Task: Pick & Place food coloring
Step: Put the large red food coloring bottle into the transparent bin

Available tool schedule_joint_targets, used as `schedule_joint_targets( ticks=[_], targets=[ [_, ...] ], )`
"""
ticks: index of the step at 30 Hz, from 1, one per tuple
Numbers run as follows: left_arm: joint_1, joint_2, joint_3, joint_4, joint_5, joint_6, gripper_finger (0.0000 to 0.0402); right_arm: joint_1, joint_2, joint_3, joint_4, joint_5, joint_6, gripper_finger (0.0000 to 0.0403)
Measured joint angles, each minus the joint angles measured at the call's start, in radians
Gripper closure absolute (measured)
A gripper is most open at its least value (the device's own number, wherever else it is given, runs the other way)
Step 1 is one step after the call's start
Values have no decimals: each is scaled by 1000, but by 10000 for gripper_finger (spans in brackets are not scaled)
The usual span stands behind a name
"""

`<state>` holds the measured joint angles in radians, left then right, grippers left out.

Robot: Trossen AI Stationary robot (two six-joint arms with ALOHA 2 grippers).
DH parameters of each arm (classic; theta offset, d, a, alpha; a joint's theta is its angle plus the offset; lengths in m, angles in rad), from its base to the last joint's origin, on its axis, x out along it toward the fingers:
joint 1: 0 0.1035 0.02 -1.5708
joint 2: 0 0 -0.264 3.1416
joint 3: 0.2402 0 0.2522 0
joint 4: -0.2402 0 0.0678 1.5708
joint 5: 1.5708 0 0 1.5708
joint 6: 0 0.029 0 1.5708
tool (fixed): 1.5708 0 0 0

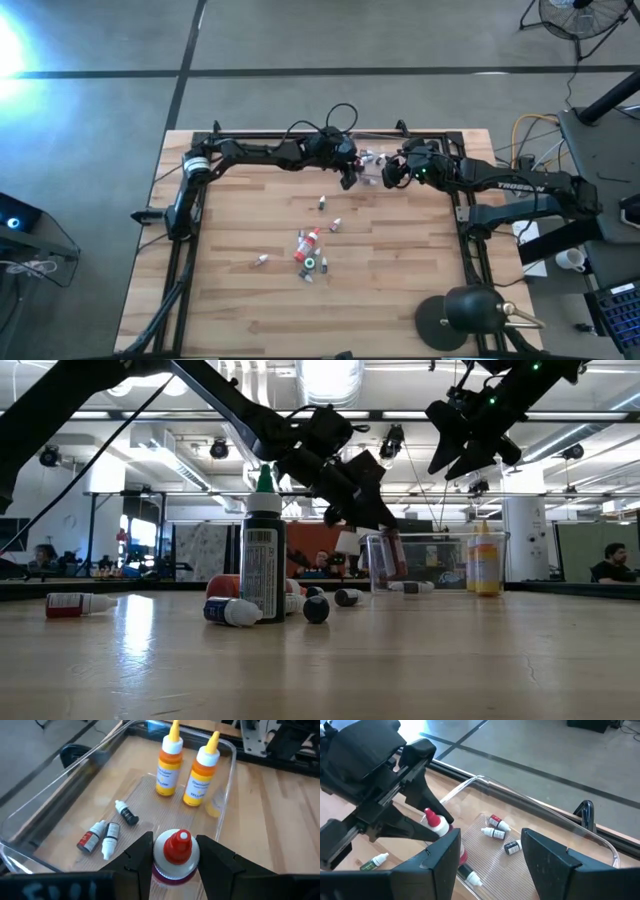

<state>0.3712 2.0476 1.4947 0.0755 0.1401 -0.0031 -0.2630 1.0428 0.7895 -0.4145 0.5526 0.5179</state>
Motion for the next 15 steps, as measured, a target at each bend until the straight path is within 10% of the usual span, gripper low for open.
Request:
schedule_joint_targets(
  ticks=[15],
  targets=[
    [15,6,91,-134,-90,67,289,-4,0,0,0,-1,-1,200]
  ],
)
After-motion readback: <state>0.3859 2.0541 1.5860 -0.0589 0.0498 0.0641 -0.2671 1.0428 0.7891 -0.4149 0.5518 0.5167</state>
